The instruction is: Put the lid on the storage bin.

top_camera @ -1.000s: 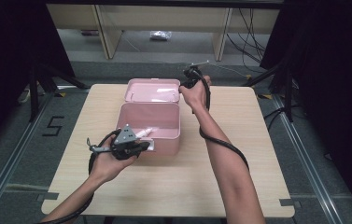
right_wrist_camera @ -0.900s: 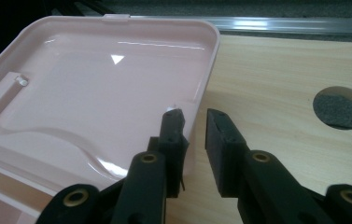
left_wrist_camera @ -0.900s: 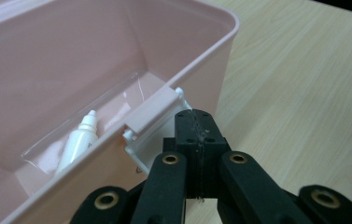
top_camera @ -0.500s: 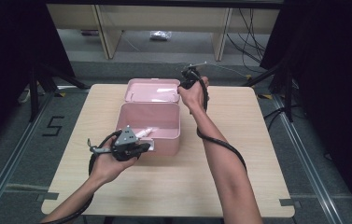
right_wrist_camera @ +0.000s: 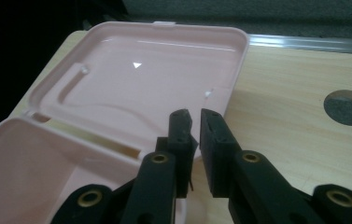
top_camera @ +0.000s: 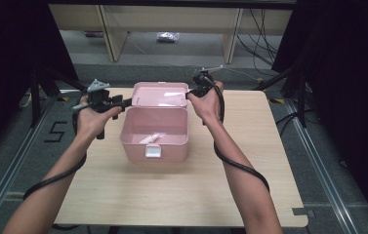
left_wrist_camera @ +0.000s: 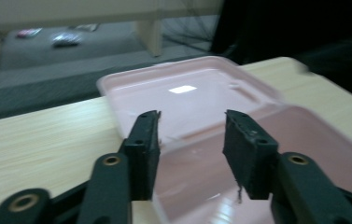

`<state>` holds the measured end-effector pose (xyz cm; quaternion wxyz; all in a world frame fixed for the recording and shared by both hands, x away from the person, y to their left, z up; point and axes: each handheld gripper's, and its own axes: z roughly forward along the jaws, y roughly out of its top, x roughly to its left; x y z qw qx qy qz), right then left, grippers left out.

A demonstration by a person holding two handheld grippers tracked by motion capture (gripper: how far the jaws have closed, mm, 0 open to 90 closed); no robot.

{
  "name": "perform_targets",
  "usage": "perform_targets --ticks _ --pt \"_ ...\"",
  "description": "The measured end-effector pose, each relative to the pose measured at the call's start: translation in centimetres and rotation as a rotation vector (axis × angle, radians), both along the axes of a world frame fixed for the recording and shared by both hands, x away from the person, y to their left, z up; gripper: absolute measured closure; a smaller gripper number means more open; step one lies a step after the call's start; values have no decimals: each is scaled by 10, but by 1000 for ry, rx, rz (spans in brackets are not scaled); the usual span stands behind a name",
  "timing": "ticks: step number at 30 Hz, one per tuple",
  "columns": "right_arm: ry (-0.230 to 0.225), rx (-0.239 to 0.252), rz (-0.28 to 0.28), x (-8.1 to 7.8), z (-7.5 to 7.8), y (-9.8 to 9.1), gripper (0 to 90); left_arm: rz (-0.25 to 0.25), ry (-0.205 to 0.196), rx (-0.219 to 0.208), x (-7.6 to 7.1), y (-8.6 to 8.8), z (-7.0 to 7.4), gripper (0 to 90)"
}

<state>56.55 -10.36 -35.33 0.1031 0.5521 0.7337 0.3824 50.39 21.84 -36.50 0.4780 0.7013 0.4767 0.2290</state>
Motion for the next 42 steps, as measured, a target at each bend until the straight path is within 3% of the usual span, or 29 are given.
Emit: perform_targets --ticks 1,2,3,4,6,7,8,9,10,12,13,20,22,23,24,25,32,36,38,39,41,42 --pt "2 17 15 -6 3 0 854 33 24 -10 21 5 -6 508" --pt "4 14 17 -13 5 0 860 54 49 -2 29 8 -8 501" --pt "4 14 17 -13 5 0 860 54 49 -2 29 8 -8 494" --pt "22 35 62 -29 9 1 882 78 65 10 44 9 -14 490" --pt "53 63 80 -43 13 4 900 69 92 8 57 11 -21 491" --pt "31 42 106 -48 13 3 900 78 102 6 62 10 -23 490" --pt "14 42 146 -54 12 4 900 87 107 28 66 11 -25 491" --pt "14 42 146 -54 12 4 900 87 107 28 66 11 -25 493" --pt "36 52 146 -60 13 6 900 83 112 53 71 10 -28 493" --pt "43 51 208 -78 12 11 900 75 122 55 78 7 -32 495" --pt "-1 65 276 -92 7 15 900 70 125 81 84 6 -33 503" --pt "-41 54 433 -137 -3 37 900 90 147 82 106 3 -39 541" --pt "-38 60 442 -140 -5 40 900 93 148 74 108 2 -41 554" --pt "-59 39 454 -148 -8 45 900 94 156 72 111 0 -42 567" --pt "-69 31 459 -151 -10 47 900 82 164 98 112 0 -43 570" --pt "-67 18 472 -153 -12 49 900 91 172 78 114 -2 -43 573" --pt "-89 -39 510 -164 -28 68 900 84 188 103 123 -1 -46 586" --pt "-84 -73 510 -163 -39 76 900 94 205 91 127 1 -48 599" --pt "-85 -63 505 -163 -45 79 900 99 203 86 129 1 -50 602" --pt "-102 -93 525 -161 -46 78 900 99 203 86 129 1 -50 603" --pt "-77 -82 516 -162 -47 80 900 100 205 78 131 0 -51 605" --pt "-91 -92 522 -162 -48 81 900 102 207 75 132 0 -51 606"
